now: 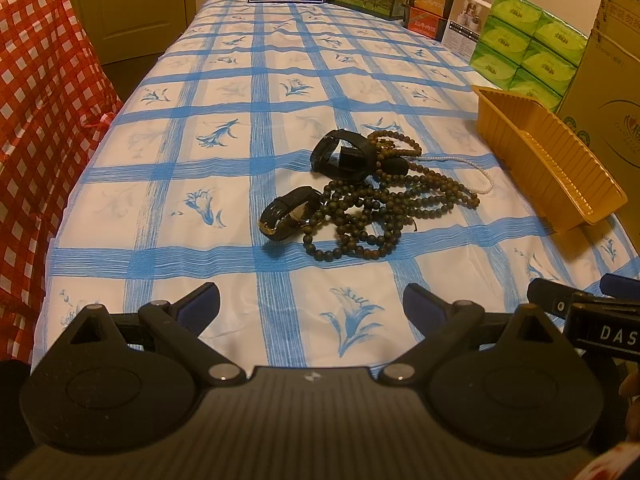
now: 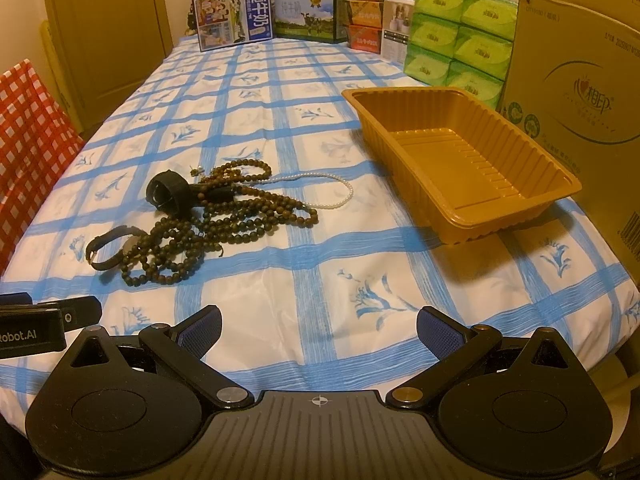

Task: Organize jewelry

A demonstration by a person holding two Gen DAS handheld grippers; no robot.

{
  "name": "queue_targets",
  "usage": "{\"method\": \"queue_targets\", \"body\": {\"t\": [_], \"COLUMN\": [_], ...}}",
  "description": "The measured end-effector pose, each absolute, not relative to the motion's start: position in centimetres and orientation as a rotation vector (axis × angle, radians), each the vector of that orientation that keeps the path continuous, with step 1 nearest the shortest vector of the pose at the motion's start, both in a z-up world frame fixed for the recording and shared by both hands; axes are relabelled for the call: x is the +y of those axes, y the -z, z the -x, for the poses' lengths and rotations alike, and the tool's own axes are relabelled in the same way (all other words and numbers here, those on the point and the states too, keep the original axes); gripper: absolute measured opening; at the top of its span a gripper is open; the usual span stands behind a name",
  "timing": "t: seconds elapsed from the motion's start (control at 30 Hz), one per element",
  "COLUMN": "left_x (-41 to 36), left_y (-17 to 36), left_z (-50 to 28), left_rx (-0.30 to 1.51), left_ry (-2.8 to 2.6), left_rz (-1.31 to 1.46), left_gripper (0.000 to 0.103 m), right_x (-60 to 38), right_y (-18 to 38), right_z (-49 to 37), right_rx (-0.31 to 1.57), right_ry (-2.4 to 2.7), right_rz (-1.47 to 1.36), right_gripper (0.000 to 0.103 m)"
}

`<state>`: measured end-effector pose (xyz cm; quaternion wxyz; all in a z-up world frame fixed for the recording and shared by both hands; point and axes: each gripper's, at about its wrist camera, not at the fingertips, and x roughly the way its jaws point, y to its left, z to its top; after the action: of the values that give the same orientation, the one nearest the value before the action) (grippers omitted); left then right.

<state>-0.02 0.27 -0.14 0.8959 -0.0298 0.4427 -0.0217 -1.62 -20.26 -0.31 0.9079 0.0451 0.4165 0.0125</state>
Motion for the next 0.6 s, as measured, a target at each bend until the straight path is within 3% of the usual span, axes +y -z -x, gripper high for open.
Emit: {"method": "queue_targets", "body": {"t": [0.6], "left_x": [0.27], "left_y": [0.07], "left_z": [-0.07], "left_rx": [0.918], "left_ry": [0.046], "left_rz": [0.063], "left_gripper": [0.097], "right_x": [-20.41], "right_y": [0.09], "right_z": [1.25], "right_rx": [0.860], "right_ry": [-0.021], "right_rz": [-0.095], "right_gripper": [0.103]}}
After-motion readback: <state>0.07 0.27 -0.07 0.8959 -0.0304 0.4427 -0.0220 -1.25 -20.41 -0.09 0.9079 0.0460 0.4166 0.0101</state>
